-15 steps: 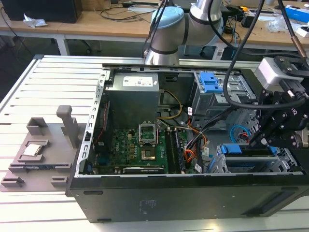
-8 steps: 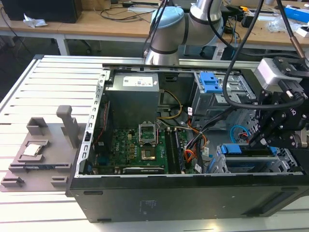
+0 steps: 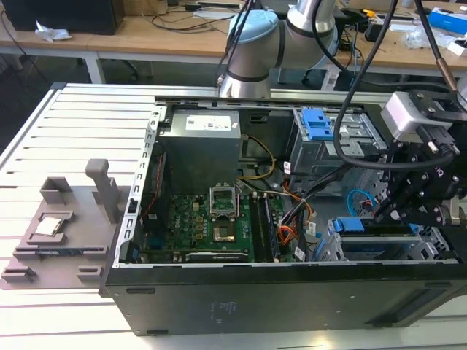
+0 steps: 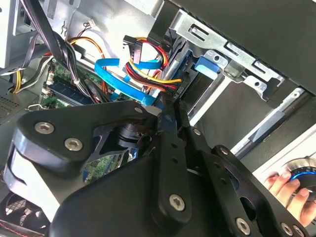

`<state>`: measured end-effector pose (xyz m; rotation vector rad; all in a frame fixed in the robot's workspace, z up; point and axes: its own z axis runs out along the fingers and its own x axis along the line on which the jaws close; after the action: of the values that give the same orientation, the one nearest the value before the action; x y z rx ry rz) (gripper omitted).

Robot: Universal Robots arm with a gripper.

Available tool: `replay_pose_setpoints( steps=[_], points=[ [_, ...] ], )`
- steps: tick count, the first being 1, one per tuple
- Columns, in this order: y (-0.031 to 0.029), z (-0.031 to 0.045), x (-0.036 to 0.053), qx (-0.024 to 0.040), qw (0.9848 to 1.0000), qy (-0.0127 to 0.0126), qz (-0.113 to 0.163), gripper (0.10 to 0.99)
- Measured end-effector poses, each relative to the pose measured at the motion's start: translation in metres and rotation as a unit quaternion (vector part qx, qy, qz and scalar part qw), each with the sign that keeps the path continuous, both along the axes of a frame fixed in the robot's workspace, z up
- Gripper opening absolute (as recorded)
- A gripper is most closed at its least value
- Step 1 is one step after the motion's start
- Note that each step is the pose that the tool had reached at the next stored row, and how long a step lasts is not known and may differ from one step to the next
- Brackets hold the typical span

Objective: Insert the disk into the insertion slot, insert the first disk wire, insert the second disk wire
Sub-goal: 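Insert the second disk wire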

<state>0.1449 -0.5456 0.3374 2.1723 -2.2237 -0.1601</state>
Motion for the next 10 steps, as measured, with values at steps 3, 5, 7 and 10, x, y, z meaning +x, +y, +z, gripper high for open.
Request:
replay_pose_setpoints(
  steps=[3, 5, 7, 10],
  points=[
    [0.0, -0.0029, -0.0003, -0.0002, 1.0, 0.0, 0.0, 0.161],
    [0.0, -0.0033, -0.0003, 0.0001, 1.0, 0.0, 0.0, 0.161],
    [0.0, -0.0033, -0.0003, 0.0002, 1.0, 0.0, 0.0, 0.161],
    [0.0, -0.0033, -0.0003, 0.0001, 1.0, 0.0, 0.0, 0.161]
  ],
)
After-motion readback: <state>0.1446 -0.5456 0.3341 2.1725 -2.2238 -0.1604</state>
